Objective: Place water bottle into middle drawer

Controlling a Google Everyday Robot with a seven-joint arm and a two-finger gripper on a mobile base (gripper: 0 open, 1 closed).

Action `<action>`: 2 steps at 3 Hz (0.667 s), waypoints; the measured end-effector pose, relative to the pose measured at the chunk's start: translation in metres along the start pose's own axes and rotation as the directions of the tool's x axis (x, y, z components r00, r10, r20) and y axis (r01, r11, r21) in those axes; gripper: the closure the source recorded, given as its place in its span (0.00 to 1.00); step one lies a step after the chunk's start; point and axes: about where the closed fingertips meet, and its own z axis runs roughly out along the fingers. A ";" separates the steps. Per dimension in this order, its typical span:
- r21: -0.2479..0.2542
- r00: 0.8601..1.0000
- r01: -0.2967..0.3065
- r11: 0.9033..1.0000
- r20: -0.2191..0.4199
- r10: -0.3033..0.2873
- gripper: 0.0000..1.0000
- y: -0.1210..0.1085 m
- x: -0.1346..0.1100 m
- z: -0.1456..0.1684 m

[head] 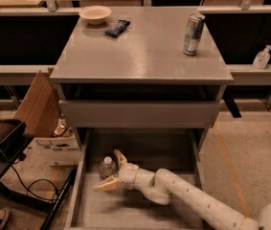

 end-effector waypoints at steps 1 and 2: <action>0.000 1.000 0.000 1.000 0.000 0.000 0.00 0.000 0.000 0.000; -0.034 1.000 0.005 0.999 -0.024 -0.006 0.00 0.002 -0.018 -0.009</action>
Offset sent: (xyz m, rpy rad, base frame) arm -0.0068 -0.0395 0.0637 -0.0707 0.0012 0.1316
